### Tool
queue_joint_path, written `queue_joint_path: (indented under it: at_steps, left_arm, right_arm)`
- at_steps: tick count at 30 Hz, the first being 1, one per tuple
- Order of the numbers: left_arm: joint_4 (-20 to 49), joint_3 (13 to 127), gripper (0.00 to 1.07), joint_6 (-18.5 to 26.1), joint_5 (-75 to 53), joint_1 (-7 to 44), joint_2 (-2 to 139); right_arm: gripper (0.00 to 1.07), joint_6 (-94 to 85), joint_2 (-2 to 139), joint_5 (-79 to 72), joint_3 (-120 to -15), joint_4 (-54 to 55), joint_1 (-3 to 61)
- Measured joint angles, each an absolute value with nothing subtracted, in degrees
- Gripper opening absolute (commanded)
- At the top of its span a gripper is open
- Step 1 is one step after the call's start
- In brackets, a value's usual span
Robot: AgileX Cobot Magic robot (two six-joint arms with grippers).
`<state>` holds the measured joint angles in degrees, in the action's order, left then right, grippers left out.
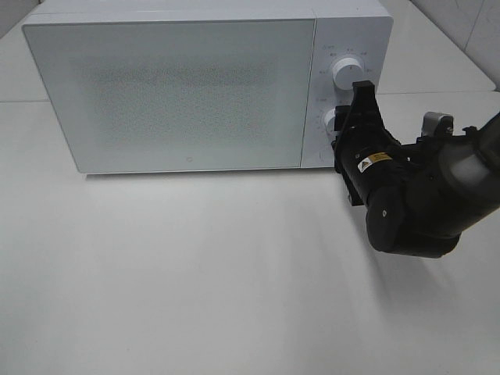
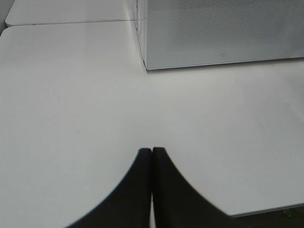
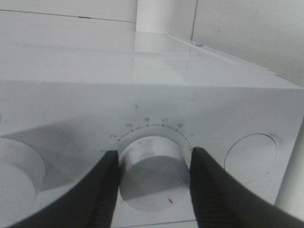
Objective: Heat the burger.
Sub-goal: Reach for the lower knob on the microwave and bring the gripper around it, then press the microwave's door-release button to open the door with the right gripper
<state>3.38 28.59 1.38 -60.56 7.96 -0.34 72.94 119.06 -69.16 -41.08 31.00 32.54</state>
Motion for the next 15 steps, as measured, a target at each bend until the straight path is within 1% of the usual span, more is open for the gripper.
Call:
queue_joint_path:
  at_steps: [1, 2, 3, 4, 5, 6, 7, 8, 9, 15]
  left_arm:
    - [3.38, 28.59, 0.0, 1.38, -60.56, 7.96, -0.34]
    - [3.38, 28.59, 0.0, 1.38, -60.56, 7.96, -0.34]
    - [3.38, 28.59, 0.0, 1.38, -60.56, 7.96, -0.34]
    - [3.38, 28.59, 0.0, 1.38, -60.56, 7.96, -0.34]
    - [3.38, 28.59, 0.0, 1.38, -60.56, 7.96, -0.34]
    - [3.38, 28.59, 0.0, 1.38, -60.56, 7.96, -0.34]
    - [3.38, 28.59, 0.0, 1.38, -60.56, 7.96, -0.34]
    - [3.38, 28.59, 0.0, 1.38, -60.56, 7.96, -0.34]
    - [3.38, 28.59, 0.0, 1.38, -60.56, 7.96, -0.34]
    - [3.38, 28.59, 0.0, 1.38, -60.56, 7.96, -0.34]
  right_arm:
    - [0.29, 72.94, 119.06, -69.16, -41.08, 31.0, 32.54]
    - [0.36, 72.94, 119.06, -69.16, -41.08, 31.0, 32.54]
    - [0.36, 72.94, 119.06, -69.16, -41.08, 31.0, 32.54]
    - [0.48, 72.94, 119.06, -69.16, -41.08, 31.0, 32.54]
    - [0.48, 72.94, 119.06, -69.16, -41.08, 31.0, 32.54]
    - [0.58, 73.11, 119.06, -69.16, -41.08, 30.71, 32.54]
    - [0.62, 73.45, 119.06, -69.16, -41.08, 30.14, 32.54]
    - [0.62, 73.45, 119.06, -69.16, -41.08, 30.14, 32.54]
    - [0.65, 73.51, 119.06, -69.16, -41.08, 30.02, 32.54]
    - [0.66, 73.85, 119.06, -69.16, -41.08, 29.91, 32.54]
